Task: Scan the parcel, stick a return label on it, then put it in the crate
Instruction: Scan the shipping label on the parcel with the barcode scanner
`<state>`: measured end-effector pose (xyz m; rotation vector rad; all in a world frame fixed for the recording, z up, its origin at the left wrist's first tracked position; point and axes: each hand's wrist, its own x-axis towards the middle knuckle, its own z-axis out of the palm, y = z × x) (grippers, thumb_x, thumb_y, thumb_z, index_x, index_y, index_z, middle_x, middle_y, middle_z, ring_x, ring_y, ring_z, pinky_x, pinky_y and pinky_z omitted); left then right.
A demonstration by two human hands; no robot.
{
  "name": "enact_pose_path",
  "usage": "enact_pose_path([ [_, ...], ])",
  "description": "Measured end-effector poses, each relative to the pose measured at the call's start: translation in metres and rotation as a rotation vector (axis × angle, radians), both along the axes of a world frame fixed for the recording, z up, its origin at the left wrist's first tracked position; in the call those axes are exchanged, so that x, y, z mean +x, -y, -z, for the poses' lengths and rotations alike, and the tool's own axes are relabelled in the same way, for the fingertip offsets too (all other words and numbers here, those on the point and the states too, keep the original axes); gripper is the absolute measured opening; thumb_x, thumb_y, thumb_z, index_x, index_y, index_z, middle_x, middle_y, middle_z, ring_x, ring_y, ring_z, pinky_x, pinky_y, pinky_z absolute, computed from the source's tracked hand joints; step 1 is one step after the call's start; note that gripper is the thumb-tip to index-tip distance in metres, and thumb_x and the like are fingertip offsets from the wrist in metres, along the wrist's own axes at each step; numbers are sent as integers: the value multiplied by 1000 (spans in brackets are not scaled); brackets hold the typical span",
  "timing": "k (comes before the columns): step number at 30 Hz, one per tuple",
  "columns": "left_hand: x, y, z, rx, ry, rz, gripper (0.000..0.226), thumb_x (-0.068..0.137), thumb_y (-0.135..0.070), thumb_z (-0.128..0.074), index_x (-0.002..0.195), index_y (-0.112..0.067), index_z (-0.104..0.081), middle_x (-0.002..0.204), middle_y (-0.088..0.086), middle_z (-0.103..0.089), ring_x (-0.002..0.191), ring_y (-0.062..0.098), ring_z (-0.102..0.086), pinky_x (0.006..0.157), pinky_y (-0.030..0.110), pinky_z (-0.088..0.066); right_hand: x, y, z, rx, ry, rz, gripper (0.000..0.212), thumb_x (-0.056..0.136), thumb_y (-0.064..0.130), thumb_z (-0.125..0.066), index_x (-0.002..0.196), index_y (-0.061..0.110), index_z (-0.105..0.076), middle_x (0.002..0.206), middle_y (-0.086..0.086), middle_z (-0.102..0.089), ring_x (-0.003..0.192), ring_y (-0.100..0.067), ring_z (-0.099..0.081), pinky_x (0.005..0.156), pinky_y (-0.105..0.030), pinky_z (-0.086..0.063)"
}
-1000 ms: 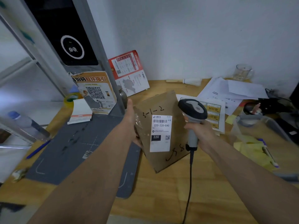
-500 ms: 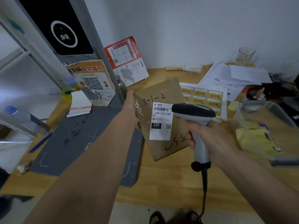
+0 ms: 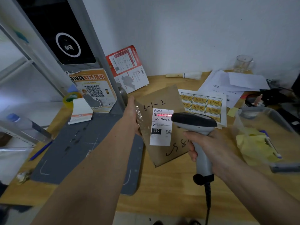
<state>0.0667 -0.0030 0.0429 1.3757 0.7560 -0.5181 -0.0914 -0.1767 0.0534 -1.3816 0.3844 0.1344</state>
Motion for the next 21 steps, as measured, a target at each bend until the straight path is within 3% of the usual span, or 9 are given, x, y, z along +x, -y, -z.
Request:
enact_pose_path([
  [5,0,2,-1,2,12,-19,89,73,-80,-43,135,-16,-47,130,20,-58,121,44,-51,104,68,-32,-1,1,-5,-2,35,20,20,84,8,-65,65,3,-58,47,-10,-49,36,-21,-40,44,-27,-37],
  [7,1,2,0,13,23,-22,84,75,-79,-43,130,-16,-49,123,20,-61,113,43,-55,102,65,-35,-1,2,-6,-3,35,26,23,83,8,-65,63,5,-57,47,-10,-49,37,-21,-40,44,-27,-37],
  [9,1,1,0,14,41,-25,73,77,-77,-43,115,-15,-52,100,18,-63,92,38,-58,97,61,-39,-2,2,-5,5,25,36,23,83,8,-66,62,6,-57,46,-9,-49,37,-21,-40,44,-28,-37],
  [11,1,1,0,10,49,-17,68,78,-76,-44,102,-14,-53,86,16,-60,82,34,-57,97,59,-40,-2,3,-4,16,19,50,22,83,8,-66,63,6,-57,46,-9,-49,36,-21,-40,44,-28,-36],
  [15,0,2,1,-6,73,-4,61,79,-74,-47,81,-14,-56,83,14,-63,84,32,-60,98,57,-42,-4,7,-2,22,19,70,21,82,7,-66,65,2,-56,46,-10,-48,37,-22,-40,44,-28,-36],
  [21,2,3,5,-25,109,-1,60,79,-74,-47,88,-16,-61,86,13,-66,81,31,-61,93,55,-44,-5,9,0,3,14,57,19,83,10,-67,68,2,-58,49,-10,-50,41,-23,-42,47,-29,-38],
])
